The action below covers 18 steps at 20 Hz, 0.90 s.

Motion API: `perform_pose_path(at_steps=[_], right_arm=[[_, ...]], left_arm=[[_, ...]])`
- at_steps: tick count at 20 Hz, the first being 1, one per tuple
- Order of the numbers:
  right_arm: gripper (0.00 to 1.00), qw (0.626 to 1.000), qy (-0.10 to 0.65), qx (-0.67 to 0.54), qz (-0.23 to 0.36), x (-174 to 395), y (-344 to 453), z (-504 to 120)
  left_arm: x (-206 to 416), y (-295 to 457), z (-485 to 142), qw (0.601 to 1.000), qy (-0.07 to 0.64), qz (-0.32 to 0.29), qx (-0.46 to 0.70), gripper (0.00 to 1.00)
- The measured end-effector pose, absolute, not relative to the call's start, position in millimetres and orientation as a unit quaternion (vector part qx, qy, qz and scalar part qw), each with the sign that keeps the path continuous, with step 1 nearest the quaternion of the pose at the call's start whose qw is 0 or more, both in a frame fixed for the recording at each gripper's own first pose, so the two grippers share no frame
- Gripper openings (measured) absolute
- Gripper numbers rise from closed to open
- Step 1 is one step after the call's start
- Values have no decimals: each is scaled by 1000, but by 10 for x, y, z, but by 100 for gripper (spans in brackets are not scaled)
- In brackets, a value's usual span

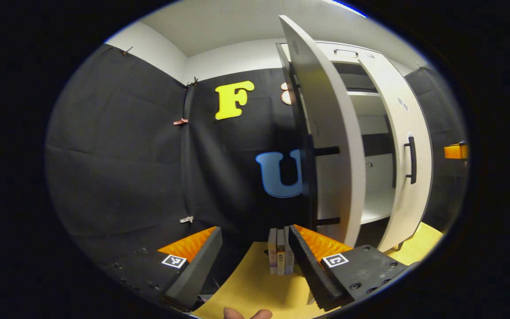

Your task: Grasp the bottle in the cabinet with the left hand and place it on the coaster, then close the right door with the right hand and the left door with the left hand.

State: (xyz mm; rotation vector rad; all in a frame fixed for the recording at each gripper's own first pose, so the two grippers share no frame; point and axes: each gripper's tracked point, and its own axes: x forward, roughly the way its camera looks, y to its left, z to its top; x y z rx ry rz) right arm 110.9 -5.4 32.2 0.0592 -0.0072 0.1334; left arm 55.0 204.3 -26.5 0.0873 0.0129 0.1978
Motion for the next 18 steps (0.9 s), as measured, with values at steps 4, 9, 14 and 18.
perform_pose_path(at_steps=[4,9,14,18], right_arm=[[97,998,-14,32,57,995,-207,414],[97,999,-15,26,41,914,-438,383],[97,999,-9,37,29,885,-611,349],[97,999,-7,36,19,829,-765,312]], left_arm=[[656,1773,-249,994,-6,80,71,89],[659,1593,-370,999,17,27,-13,90],[728,1057,-266,1000,6,-1,25,90],[819,766,-267,1000,5,-9,10,90]])
